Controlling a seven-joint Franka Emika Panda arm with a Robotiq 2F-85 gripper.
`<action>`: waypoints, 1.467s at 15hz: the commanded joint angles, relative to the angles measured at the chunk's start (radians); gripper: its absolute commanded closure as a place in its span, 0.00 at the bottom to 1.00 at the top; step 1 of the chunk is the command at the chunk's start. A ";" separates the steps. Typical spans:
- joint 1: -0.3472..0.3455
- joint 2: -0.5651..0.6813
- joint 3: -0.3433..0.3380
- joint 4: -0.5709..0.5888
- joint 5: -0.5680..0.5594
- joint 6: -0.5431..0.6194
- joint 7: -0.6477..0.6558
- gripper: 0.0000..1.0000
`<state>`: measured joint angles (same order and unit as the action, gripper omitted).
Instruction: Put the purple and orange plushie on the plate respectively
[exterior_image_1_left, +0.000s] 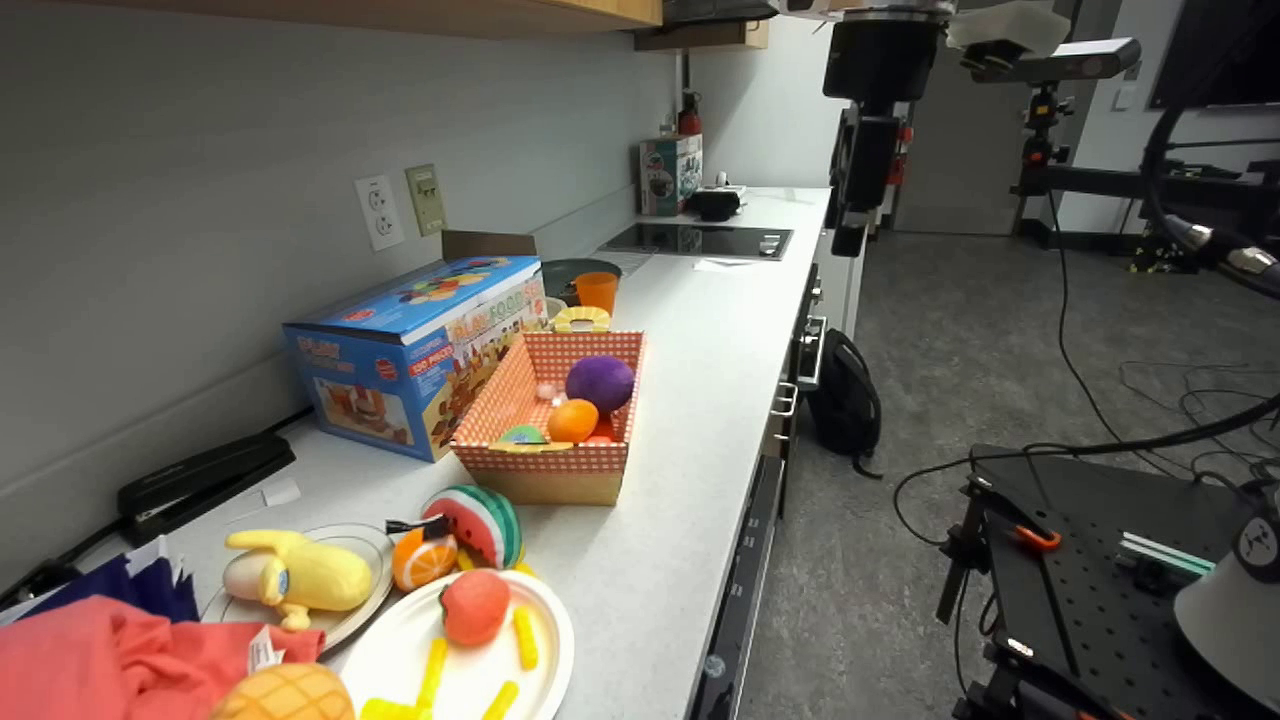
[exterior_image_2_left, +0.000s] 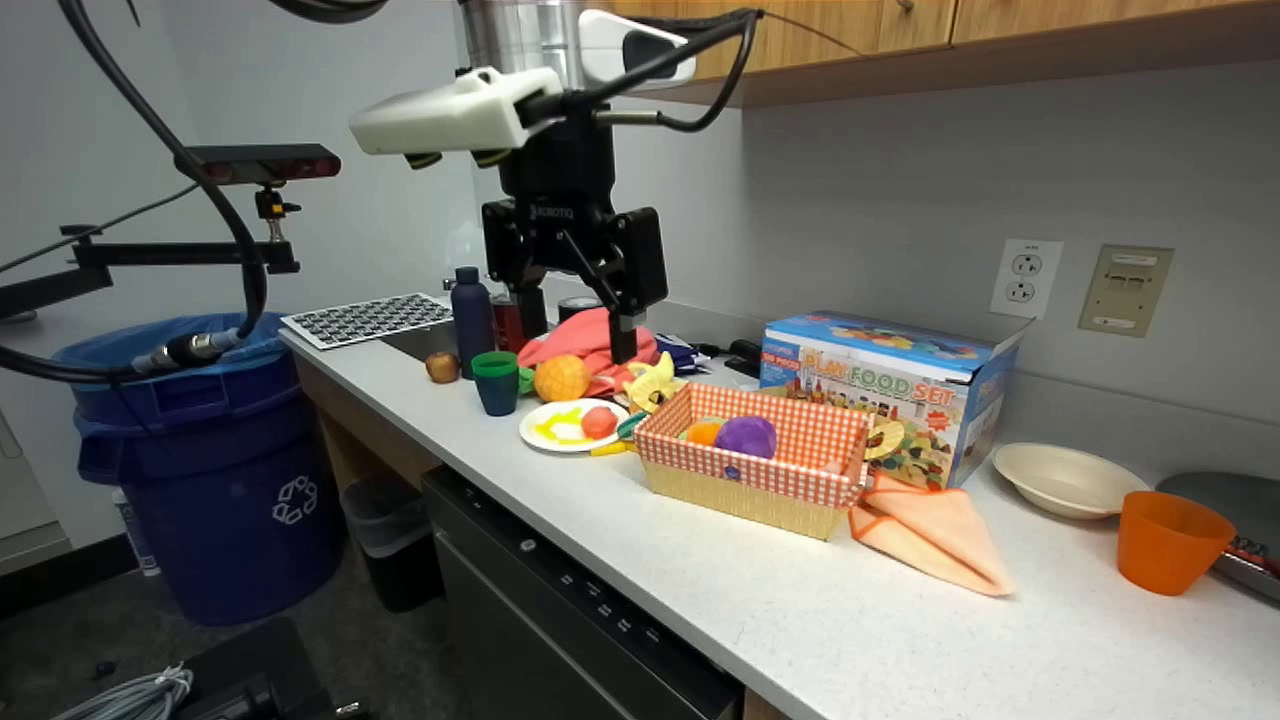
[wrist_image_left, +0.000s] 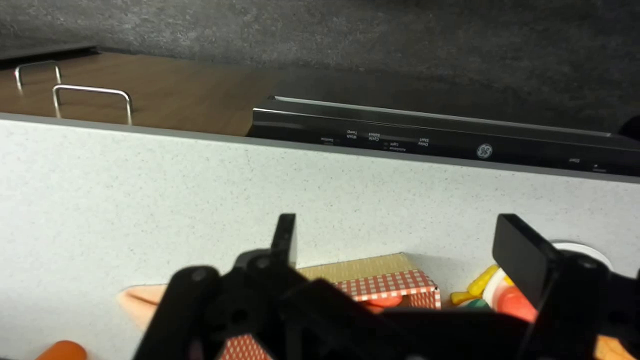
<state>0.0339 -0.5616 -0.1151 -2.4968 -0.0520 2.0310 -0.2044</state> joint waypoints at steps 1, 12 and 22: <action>-0.014 0.001 0.012 0.002 0.008 -0.002 -0.006 0.00; -0.008 -0.004 0.005 -0.039 -0.007 0.224 -0.044 0.00; 0.003 0.685 0.041 0.365 0.193 0.583 -0.060 0.00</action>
<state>0.0463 -0.0497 -0.1026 -2.2870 0.0807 2.6132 -0.2296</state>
